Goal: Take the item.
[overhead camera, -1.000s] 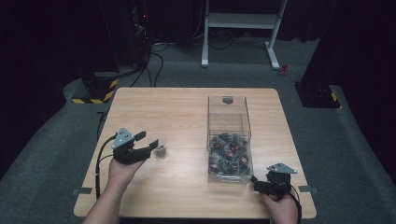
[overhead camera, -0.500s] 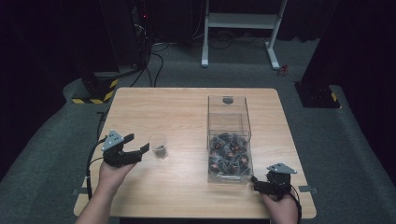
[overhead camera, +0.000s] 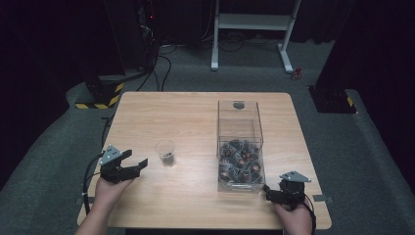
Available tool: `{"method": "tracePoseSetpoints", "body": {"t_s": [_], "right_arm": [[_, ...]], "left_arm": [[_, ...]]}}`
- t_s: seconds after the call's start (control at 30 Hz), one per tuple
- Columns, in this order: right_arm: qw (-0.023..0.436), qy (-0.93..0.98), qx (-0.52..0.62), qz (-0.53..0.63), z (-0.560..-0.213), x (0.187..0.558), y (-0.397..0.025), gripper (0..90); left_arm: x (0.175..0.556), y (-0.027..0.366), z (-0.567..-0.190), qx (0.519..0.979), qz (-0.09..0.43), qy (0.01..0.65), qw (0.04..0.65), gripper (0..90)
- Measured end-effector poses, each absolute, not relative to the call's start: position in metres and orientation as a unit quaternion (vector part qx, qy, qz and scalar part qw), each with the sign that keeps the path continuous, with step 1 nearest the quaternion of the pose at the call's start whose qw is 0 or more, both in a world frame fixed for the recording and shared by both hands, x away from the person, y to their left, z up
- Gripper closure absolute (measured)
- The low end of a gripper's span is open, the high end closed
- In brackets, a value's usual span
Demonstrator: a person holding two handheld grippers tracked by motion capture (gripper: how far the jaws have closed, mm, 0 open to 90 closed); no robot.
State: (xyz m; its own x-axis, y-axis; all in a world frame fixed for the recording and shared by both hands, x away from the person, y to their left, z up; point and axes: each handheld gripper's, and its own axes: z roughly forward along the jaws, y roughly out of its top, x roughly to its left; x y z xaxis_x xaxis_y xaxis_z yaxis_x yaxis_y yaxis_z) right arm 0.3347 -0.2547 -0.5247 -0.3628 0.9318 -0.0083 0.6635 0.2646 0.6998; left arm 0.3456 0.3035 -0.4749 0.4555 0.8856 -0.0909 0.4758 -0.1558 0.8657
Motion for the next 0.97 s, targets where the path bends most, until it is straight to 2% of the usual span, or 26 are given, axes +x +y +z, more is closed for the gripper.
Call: {"method": "tracePoseSetpoints", "body": {"t_s": [0.3, 0.57, 0.73, 0.97], "right_arm": [[0.216, 0.765, 0.523, 0.309, -0.525, 0.335, -0.254, 9.9], [0.217, 0.764, 0.523, 0.310, -0.525, 0.335, -0.254, 9.9], [0.217, 0.764, 0.523, 0.310, -0.525, 0.334, -0.254, 9.9], [0.217, 0.764, 0.522, 0.310, -0.525, 0.335, -0.255, 9.7]], "left_arm": [[0.336, 0.310, -0.498, 0.742, 0.211, 0.480, 0.417, 19.9], [0.324, 0.309, -0.524, 0.773, 0.198, 0.491, 0.348, 19.4], [0.319, 0.303, -0.528, 0.781, 0.212, 0.486, 0.329, 17.2], [0.316, 0.303, -0.530, 0.774, 0.217, 0.491, 0.337, 14.9]]}}
